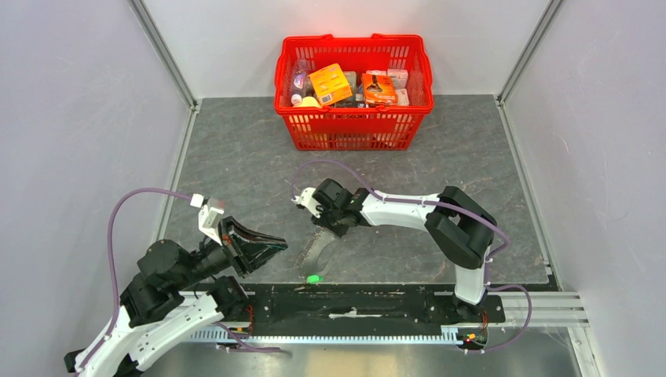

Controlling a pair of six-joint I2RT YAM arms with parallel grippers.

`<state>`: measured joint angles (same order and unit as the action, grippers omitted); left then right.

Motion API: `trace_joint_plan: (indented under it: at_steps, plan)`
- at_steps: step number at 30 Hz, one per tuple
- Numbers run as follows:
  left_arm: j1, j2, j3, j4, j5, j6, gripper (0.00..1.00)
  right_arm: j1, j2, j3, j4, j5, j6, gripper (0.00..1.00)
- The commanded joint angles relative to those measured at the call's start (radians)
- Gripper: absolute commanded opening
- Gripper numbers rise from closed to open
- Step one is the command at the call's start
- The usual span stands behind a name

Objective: Put the keys on the keyring

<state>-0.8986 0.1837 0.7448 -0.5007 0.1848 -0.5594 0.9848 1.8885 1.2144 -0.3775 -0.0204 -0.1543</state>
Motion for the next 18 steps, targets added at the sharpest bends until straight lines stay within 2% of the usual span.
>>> trace_joint_plan:
  at_steps: [1, 5, 8, 13, 18]
  plan:
    - [0.001, 0.021, 0.005, 0.004, -0.007, 0.039, 0.22, 0.002, 0.022, 0.043, 0.021, 0.014, -0.02, 0.27]
    - [0.001, 0.022, 0.004, 0.004, -0.005, 0.039, 0.22, 0.001, 0.029, 0.049, 0.021, 0.041, -0.025, 0.16]
    - [0.002, 0.024, 0.004, 0.003, -0.004, 0.039, 0.22, 0.002, 0.023, 0.051, 0.02, 0.07, -0.03, 0.02]
    - [0.001, 0.032, 0.002, 0.014, 0.005, 0.038, 0.22, 0.001, -0.004, 0.05, 0.016, 0.076, -0.037, 0.0]
    - [0.001, 0.035, 0.004, 0.022, 0.021, 0.029, 0.22, 0.004, -0.064, 0.071, -0.051, 0.002, -0.018, 0.0]
